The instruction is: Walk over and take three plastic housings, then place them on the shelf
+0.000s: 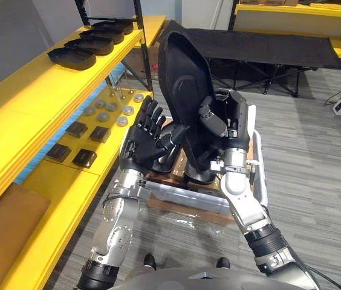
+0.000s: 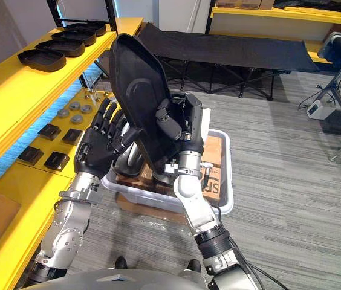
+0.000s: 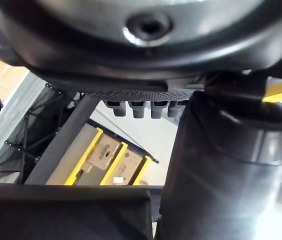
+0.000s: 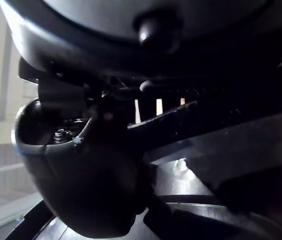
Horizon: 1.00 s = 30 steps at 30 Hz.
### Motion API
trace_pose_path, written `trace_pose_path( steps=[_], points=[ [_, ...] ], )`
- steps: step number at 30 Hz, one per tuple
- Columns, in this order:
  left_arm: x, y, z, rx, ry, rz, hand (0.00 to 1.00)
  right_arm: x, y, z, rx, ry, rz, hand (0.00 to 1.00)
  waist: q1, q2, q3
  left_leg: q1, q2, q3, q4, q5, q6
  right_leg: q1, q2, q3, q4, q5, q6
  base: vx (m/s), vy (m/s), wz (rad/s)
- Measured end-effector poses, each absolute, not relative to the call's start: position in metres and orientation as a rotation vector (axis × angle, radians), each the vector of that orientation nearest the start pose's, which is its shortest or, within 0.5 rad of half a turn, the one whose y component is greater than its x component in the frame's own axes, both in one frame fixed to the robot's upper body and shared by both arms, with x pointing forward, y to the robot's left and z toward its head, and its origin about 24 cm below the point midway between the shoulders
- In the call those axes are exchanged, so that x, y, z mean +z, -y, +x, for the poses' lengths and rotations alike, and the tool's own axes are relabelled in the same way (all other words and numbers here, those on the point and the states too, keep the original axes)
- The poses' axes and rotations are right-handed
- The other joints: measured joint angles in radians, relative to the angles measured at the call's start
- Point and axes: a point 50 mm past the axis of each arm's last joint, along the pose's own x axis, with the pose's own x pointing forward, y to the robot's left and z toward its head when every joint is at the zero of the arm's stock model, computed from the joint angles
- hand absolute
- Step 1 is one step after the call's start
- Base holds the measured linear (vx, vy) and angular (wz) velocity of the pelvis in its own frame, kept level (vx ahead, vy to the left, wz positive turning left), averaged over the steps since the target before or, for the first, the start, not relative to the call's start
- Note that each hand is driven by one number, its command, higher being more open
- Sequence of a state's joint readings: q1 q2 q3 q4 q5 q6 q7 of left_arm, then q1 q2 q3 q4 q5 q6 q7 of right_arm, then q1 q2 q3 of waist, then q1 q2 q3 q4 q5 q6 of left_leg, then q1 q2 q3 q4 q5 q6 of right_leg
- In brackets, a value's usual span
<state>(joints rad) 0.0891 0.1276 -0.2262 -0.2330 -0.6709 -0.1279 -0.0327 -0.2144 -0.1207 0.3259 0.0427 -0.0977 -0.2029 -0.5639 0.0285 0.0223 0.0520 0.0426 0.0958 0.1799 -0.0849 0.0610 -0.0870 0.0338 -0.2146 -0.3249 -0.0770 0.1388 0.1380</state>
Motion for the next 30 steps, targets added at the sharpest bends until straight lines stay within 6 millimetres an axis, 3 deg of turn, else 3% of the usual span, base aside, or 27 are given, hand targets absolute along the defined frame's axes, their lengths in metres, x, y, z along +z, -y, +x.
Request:
trace_pose_path(
  steps=[12, 27, 28, 30],
  points=[
    [0.075, -0.106, 0.227, -0.342, 0.104, -0.572, 1.00, 0.089, 0.075, 0.271, -0.017, 0.364, -0.140, 0.00, 0.002, -0.011, -0.045, -0.003, 0.002, 0.004, 0.000, 0.000, -0.002, -0.006, 0.004, 0.002, 0.000, -0.001, -0.003, 0.00, 0.000, 0.00],
    [0.063, -0.098, 0.227, -0.369, 0.017, -0.585, 1.00, 0.089, 0.070, 0.274, -0.041, 0.393, -0.190, 0.00, 0.004, -0.006, -0.069, -0.002, 0.003, 0.006, 0.000, 0.001, -0.005, -0.007, 0.009, 0.004, 0.000, -0.003, -0.006, 0.00, 0.000, 0.00],
    [0.062, -0.097, 0.227, -0.363, 0.003, -0.620, 0.00, 0.090, 0.070, 0.274, -0.042, 0.395, -0.192, 0.00, 0.006, -0.006, -0.070, -0.002, 0.003, 0.006, 0.000, 0.001, -0.005, -0.007, 0.009, 0.004, 0.000, -0.003, -0.006, 0.00, 0.000, 0.00],
    [0.061, -0.097, 0.227, -0.345, -0.013, -0.671, 0.00, 0.090, 0.071, 0.274, -0.047, 0.398, -0.196, 0.00, 0.009, -0.006, -0.071, -0.002, 0.003, 0.005, 0.000, 0.001, -0.005, -0.006, 0.009, 0.004, 0.000, -0.003, -0.006, 0.00, 0.000, 0.00]
  ],
)
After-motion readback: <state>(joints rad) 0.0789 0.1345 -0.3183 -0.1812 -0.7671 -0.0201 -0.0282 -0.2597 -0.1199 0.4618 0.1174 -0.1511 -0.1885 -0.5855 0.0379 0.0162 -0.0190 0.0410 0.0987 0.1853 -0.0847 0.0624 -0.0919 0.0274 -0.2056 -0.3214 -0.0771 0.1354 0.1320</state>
